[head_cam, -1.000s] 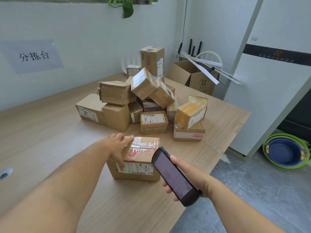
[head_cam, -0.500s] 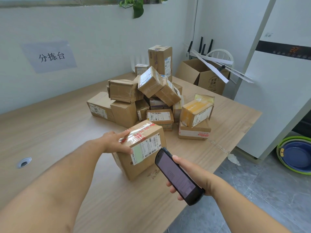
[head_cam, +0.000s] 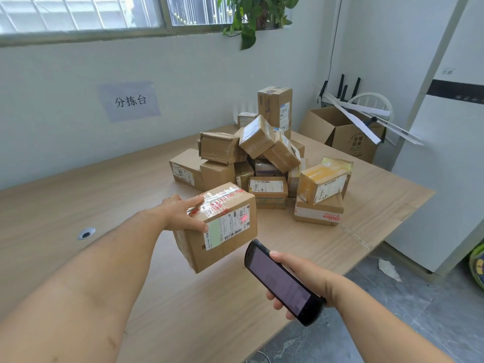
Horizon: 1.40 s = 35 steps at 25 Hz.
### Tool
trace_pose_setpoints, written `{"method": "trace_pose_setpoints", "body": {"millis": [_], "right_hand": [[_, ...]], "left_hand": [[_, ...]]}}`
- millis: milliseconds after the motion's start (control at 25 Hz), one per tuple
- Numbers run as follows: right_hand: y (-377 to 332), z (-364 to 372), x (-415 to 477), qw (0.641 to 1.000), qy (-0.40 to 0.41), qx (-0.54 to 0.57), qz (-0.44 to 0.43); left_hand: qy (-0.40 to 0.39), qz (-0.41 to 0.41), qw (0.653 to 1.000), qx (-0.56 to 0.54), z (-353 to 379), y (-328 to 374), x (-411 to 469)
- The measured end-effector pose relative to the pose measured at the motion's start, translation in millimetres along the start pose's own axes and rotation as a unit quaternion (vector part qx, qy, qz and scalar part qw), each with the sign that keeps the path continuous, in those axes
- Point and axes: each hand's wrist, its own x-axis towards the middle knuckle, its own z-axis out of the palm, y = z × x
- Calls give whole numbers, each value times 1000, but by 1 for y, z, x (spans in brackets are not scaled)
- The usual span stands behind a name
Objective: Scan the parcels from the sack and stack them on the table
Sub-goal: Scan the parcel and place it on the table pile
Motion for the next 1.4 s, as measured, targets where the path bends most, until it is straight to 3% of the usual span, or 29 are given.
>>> {"method": "trace_pose_setpoints", "body": {"millis": [480, 800, 1080, 1400], "right_hand": [[11, 37, -25, 994, -40, -100, -20], [1, 102, -18, 984, -81, -144, -70], [-13, 228, -14, 969, -150, -169, -94], [31, 456, -41, 916, -299, -254, -81]], "left_hand": [[28, -68, 997, -12, 16, -32, -86], [53, -155, 986, -35, 38, -99, -172], [123, -292, 944, -96, 64, -206, -306], [175, -453, 861, -150, 118, -325, -559]]}}
